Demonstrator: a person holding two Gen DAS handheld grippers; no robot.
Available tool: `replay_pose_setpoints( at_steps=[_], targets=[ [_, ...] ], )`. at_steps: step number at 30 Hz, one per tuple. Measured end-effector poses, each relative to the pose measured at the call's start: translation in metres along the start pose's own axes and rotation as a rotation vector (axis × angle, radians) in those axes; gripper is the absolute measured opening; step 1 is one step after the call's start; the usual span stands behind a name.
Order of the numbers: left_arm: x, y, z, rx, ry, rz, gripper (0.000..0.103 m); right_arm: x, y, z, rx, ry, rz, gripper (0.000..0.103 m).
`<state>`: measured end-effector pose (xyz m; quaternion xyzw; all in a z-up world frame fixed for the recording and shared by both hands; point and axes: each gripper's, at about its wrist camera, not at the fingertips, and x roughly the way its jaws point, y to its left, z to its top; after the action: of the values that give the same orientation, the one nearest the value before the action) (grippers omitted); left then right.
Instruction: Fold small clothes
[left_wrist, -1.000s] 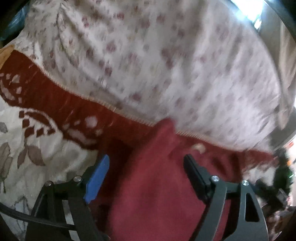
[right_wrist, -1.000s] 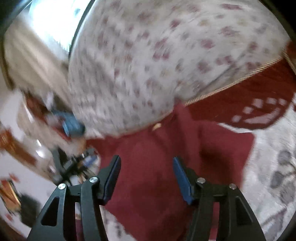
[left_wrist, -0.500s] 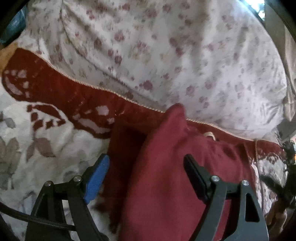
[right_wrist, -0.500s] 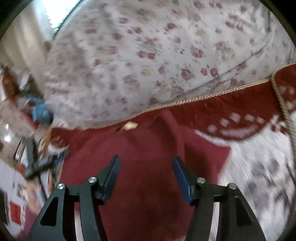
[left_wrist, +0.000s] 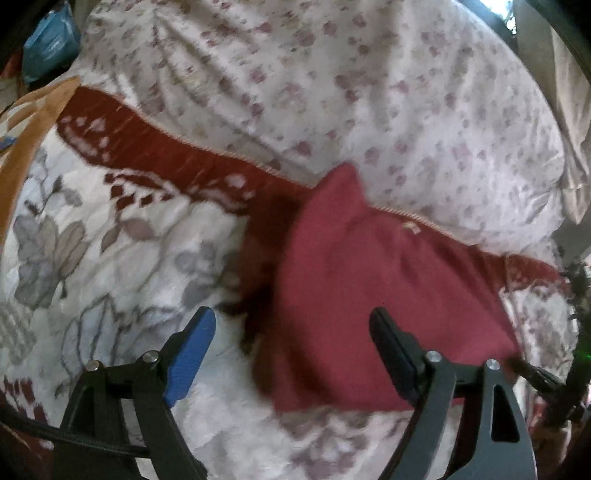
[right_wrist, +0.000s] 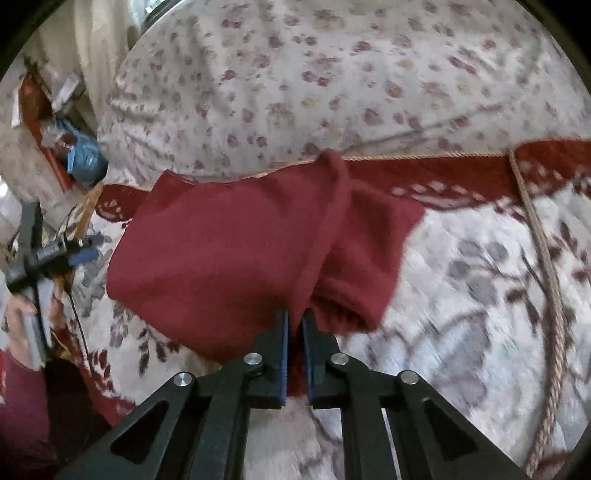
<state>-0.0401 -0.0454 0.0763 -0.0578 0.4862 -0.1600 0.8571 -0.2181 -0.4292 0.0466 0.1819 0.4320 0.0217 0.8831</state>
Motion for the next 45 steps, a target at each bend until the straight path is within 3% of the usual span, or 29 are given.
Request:
replay_pose_setpoints(
  at_steps=[4,7,8,11,12,18,22,25,30,37,42,45],
  targets=[
    [0.018,0.010,-0.006,0.000,0.074,0.021,0.084,0.011,0.005,-0.013,-0.045,0.071,-0.057,0.007],
    [0.012,0.011,-0.008,0.061,0.068,-0.028,0.084,-0.002,0.017,-0.003,-0.070,0.062,-0.074,0.010],
    [0.010,0.011,-0.008,0.082,0.062,-0.046,0.084,-0.010,0.023,0.002,-0.076,0.040,-0.096,0.015],
    [0.006,0.006,-0.011,0.158,0.060,-0.072,0.084,-0.018,0.045,0.017,-0.113,-0.013,-0.104,0.048],
    [0.005,0.003,-0.013,0.187,0.060,-0.080,0.084,-0.016,0.053,0.022,-0.119,-0.019,-0.084,0.050],
    [0.003,-0.004,-0.024,0.317,0.074,-0.109,0.084,0.038,0.109,0.061,-0.124,0.021,0.088,0.052],
    [0.004,0.017,-0.024,0.258,0.094,-0.165,0.084,0.095,0.149,0.078,-0.153,0.095,0.169,0.052],
    [0.015,0.031,-0.023,0.217,0.132,-0.145,0.084,0.129,0.178,0.095,-0.191,0.116,0.216,0.052],
    [0.030,0.041,-0.020,0.169,0.169,-0.114,0.083,0.186,0.206,0.129,-0.207,0.114,0.171,0.052],
    [0.033,0.043,-0.016,0.142,0.161,-0.131,0.083,0.269,0.225,0.147,-0.241,0.168,0.011,0.050],
    [0.031,0.045,-0.016,0.113,0.153,-0.144,0.083,0.269,0.228,0.152,-0.255,0.157,-0.013,0.051],
    [0.023,0.047,-0.015,0.093,0.125,-0.154,0.083,0.248,0.227,0.155,-0.188,0.168,0.061,0.056]
  ],
)
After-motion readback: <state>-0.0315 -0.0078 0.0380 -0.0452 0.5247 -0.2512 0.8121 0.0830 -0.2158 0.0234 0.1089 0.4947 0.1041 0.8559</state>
